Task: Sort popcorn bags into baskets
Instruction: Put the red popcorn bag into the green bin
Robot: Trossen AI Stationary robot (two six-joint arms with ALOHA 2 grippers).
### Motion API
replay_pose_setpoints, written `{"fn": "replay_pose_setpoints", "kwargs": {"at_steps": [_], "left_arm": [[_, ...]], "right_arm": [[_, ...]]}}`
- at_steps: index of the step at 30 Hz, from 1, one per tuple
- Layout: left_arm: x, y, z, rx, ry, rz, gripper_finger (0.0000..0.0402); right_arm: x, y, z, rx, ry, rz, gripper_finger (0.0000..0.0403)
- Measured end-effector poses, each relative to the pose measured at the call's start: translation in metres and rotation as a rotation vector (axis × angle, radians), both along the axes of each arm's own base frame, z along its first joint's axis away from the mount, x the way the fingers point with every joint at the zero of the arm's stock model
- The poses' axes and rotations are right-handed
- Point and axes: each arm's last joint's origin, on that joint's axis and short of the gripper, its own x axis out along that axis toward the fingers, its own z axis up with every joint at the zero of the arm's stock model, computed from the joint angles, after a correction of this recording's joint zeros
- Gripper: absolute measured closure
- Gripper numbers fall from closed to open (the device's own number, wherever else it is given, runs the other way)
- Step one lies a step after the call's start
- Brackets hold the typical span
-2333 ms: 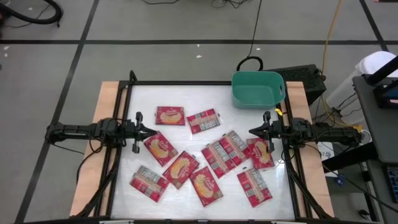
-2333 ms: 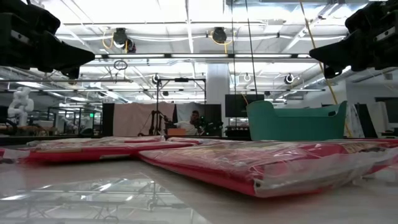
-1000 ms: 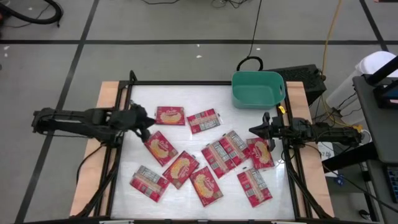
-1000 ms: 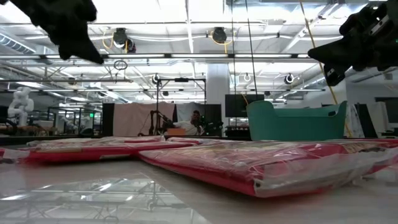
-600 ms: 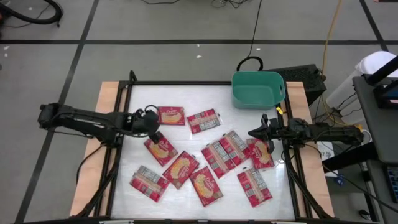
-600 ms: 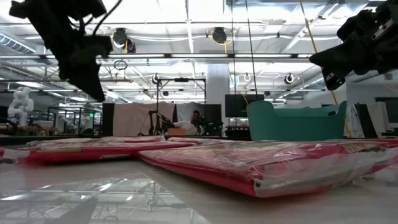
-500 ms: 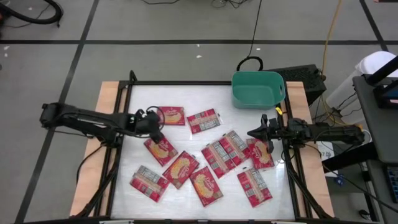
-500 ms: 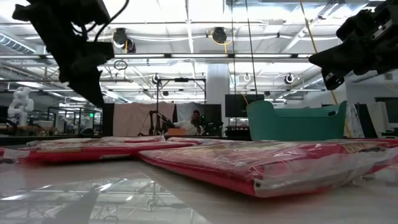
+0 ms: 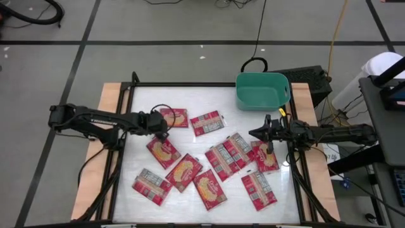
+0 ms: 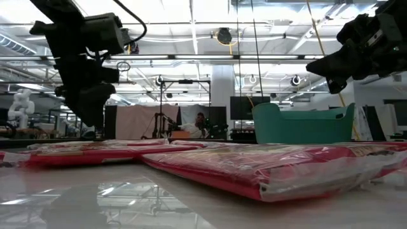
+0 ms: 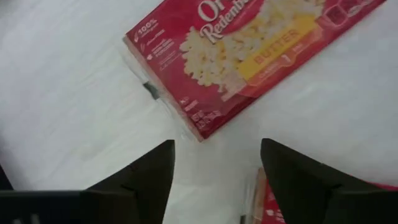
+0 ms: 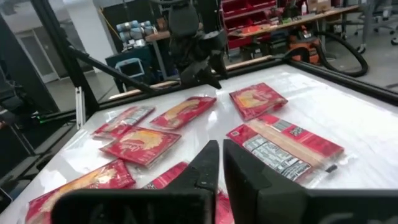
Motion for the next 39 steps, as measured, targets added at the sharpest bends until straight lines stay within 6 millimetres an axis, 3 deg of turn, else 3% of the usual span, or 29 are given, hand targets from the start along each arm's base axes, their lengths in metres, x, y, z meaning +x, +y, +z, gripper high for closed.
{"fn": "replay_pose_setpoints", "kwargs": {"at_steps": [7,17,23,39], "left_arm": [[-0.004,0.018,0.000,-0.036,0.012,0.041,0.0140],[0.000,0.021,-0.004,-0.010,0.052,-0.060,0.0140],[-0.004,0.020,-0.016,-0.011,0.087,-0.090,0.0140],[-0.016,0.024,-0.049,0.020,-0.016,-0.111,0.0150]], "right_arm": [[0.007,-0.002,0.002,0.025,-0.028,-0.055,0.0316],[0.019,-0.001,0.001,0.065,-0.035,-0.051,0.0229],[0.026,0.000,-0.007,0.072,0.043,-0.021,0.0208],[0.038,0.000,-0.008,-0.030,-0.006,0.013,0.0195]]}}
